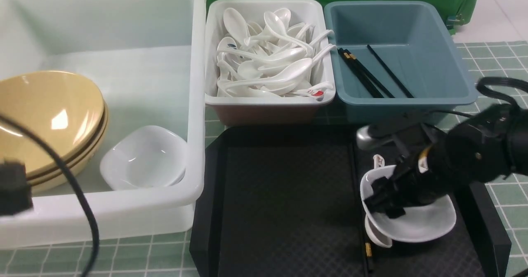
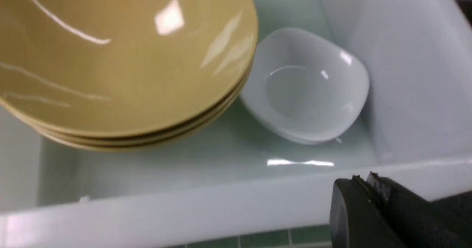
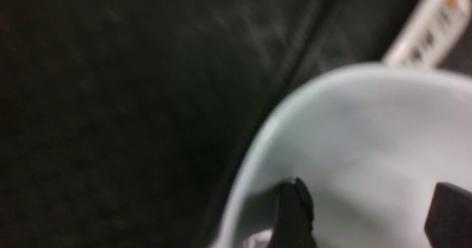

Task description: On blue table put chopsticks spoon bowls plates into blue grey white boxes.

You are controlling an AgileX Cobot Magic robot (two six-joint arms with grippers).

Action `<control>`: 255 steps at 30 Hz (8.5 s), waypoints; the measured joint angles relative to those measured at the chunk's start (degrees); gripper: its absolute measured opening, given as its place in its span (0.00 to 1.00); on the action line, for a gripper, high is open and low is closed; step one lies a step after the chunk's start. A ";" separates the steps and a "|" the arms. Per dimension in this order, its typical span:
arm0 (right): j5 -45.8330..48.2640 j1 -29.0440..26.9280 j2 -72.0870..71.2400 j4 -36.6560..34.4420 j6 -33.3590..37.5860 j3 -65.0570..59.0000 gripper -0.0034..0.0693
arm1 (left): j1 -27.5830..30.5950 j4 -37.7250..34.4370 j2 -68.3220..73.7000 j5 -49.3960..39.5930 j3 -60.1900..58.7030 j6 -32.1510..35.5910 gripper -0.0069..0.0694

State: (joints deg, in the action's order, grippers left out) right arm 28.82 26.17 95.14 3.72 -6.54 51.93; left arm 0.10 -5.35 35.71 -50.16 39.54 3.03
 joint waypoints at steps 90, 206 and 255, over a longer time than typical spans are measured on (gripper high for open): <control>21.30 5.68 4.37 1.44 -4.09 19.21 0.71 | 0.00 10.09 -25.30 20.71 -19.05 -11.65 0.09; -5.05 -4.68 -9.78 11.74 5.31 26.66 0.16 | 0.00 9.84 -25.30 22.61 -19.30 -11.64 0.09; 35.34 0.79 6.93 -2.64 6.54 48.94 0.79 | 0.00 9.84 -25.30 22.61 -19.30 -11.63 0.09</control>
State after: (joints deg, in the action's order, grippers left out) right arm 64.15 26.96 102.07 1.08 0.00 100.87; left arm 0.10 4.49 10.42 -27.55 20.24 -8.60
